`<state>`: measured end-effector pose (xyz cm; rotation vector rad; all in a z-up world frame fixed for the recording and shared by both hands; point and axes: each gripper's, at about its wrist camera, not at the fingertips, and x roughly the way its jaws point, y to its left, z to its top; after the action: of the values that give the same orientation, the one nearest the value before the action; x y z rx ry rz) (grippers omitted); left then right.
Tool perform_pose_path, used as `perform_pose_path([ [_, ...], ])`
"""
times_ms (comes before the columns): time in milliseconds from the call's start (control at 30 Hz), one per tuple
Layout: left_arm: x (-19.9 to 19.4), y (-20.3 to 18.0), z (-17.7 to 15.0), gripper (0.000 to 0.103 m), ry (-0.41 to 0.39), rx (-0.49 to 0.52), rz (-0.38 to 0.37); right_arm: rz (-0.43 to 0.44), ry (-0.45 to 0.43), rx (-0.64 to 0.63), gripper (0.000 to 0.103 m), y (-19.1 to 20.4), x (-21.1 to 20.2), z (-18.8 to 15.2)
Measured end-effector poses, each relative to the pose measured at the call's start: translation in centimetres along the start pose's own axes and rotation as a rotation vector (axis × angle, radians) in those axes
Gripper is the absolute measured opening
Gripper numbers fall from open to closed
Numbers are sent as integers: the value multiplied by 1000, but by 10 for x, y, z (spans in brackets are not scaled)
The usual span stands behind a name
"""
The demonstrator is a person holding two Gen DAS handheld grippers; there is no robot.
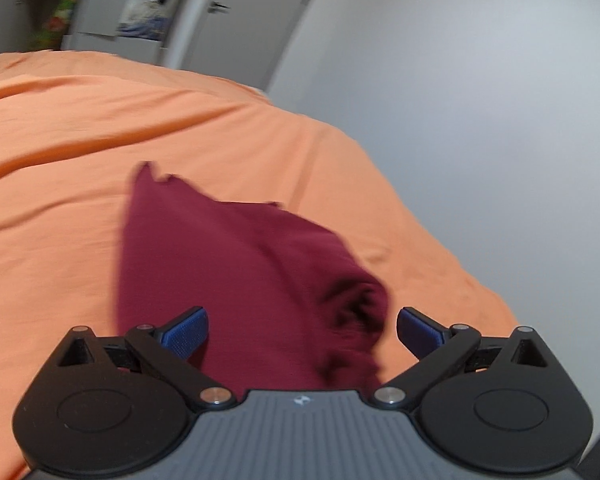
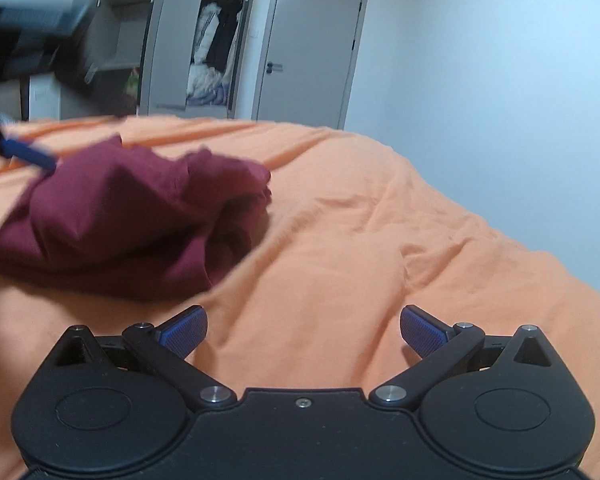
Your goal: Fold small clothes
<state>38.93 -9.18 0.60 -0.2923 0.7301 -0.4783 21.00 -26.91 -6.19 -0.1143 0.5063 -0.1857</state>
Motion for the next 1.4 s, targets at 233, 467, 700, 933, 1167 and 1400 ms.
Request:
perform_pose_path([
  [233, -15, 56, -8, 102, -1, -145, 152, 109, -83, 139, 102, -3, -13, 23],
  [467, -21, 83, -21, 102, 47, -200, 197, 310, -60, 315, 102, 3, 2, 45],
  [700, -25, 96, -39, 102, 73, -192, 199, 403, -22, 409, 93, 17, 13, 57],
  [933, -25, 96, -40, 102, 74, -183, 199, 353, 36, 428, 46, 24, 13, 53],
  [1167, -26, 94, -41, 103, 75, -177, 195, 323, 71, 489, 20, 0, 7, 30],
  [1400, -28, 93, -47, 103, 84, -138, 199, 293, 111, 477, 17, 0, 9, 10],
])
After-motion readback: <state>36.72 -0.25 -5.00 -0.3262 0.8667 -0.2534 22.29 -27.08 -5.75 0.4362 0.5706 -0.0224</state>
